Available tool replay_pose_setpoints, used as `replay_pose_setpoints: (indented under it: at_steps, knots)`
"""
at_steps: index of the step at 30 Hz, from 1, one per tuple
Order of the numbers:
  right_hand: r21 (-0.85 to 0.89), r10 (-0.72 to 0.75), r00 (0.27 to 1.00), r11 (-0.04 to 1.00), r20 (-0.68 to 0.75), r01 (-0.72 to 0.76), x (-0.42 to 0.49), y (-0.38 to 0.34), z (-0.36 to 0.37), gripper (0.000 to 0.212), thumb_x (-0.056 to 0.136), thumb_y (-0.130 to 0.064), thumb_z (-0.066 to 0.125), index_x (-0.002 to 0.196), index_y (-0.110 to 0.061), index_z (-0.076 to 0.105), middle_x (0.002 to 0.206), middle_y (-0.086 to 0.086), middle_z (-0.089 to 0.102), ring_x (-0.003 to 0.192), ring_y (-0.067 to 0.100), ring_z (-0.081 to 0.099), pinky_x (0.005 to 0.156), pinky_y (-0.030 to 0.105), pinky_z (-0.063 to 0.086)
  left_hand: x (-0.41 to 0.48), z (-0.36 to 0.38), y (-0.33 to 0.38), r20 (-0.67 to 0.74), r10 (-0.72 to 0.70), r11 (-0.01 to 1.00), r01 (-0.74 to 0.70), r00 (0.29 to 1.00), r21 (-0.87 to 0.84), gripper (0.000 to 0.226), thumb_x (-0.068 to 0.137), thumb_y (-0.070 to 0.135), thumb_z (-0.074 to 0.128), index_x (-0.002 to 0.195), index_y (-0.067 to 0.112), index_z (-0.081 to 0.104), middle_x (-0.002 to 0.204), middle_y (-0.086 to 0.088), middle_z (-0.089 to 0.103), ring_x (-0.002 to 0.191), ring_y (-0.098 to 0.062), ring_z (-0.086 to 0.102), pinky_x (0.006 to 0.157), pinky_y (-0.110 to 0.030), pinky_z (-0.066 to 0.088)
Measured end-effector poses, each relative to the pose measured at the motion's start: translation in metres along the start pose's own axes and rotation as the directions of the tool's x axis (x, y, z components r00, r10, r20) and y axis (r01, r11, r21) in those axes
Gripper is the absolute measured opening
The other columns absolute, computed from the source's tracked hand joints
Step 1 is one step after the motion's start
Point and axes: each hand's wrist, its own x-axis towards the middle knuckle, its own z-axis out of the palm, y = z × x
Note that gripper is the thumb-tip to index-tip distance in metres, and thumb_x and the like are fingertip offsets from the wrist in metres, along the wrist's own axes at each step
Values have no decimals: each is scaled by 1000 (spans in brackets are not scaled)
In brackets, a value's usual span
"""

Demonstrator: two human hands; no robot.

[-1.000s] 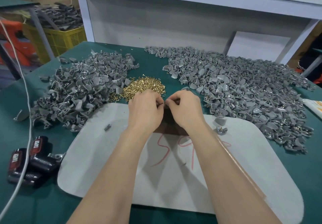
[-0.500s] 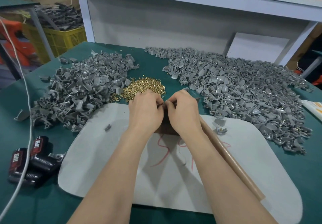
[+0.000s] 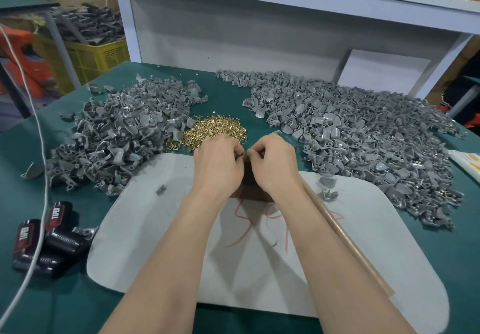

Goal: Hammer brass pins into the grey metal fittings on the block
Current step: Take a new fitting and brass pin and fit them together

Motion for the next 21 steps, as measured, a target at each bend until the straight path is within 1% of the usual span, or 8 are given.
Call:
replay_pose_setpoints:
  at_steps: [1, 4, 8, 13, 18, 20, 21]
  knots:
    - [-28, -11, 1000, 1000, 18, 11, 1, -2, -2, 16, 92, -18, 56, 89, -9, 69, 101, 7, 62, 96, 25, 56, 84, 31, 40, 0, 0, 0, 5, 6, 1000, -6, 1000, 4, 13, 89, 17, 58, 92, 17, 71, 102, -1, 63, 102, -29, 53, 86, -40, 42]
    - [-82, -20, 997, 996, 81, 27, 6, -5, -8, 16, 92, -19, 55, 92, -10, 69, 105, 8, 63, 101, 27, 56, 84, 31, 42, 1, -1, -1, 22, 18, 1000, -19, 1000, 12, 14, 90, 19, 59, 94, 16, 72, 103, -2, 62, 101, -30, 53, 86, -41, 43]
    - [-104, 0, 992, 994, 126, 13, 7, -7, -13, 17, 92, -19, 56, 96, -10, 69, 103, 8, 66, 101, 27, 57, 79, 28, 42, 1, -1, -1, 18, 25, 999, -25, 1000, 20, 15, 90, 20, 58, 95, 16, 72, 103, -2, 62, 102, -30, 53, 85, -40, 42]
    - [-122, 9, 987, 992, 163, 11, 9, -10, -16, 16, 92, -19, 56, 96, -10, 69, 104, 10, 67, 103, 27, 58, 80, 29, 43, 1, 1, -1, 24, 15, 1000, -16, 1000, 23, 15, 91, 21, 58, 97, 16, 71, 106, -1, 61, 103, -29, 52, 84, -38, 39]
    - [-98, 6, 986, 995, 168, 10, 9, -8, -16, 16, 92, -19, 57, 95, -11, 70, 102, 9, 68, 100, 27, 59, 80, 29, 43, 1, 1, -2, 21, 9, 1000, -9, 1000, 10, 12, 91, 22, 59, 94, 17, 70, 103, 1, 60, 103, -28, 53, 85, -39, 40]
    - [-53, -10, 983, 998, 182, 20, 9, -5, -17, 17, 92, -20, 57, 95, -13, 72, 101, 8, 69, 99, 25, 59, 83, 29, 44, 1, 1, -1, 15, -9, 1000, 9, 1000, -7, 10, 90, 23, 60, 91, 19, 70, 101, 3, 60, 103, -26, 54, 86, -39, 41]
    - [-8, -23, 984, 1000, 177, 25, 9, -2, -19, 18, 92, -20, 57, 97, -13, 73, 102, 7, 70, 100, 23, 60, 86, 29, 45, 1, 1, -1, 11, -17, 1000, 17, 1000, -19, 9, 89, 22, 61, 88, 20, 69, 100, 4, 61, 102, -25, 55, 87, -40, 42]
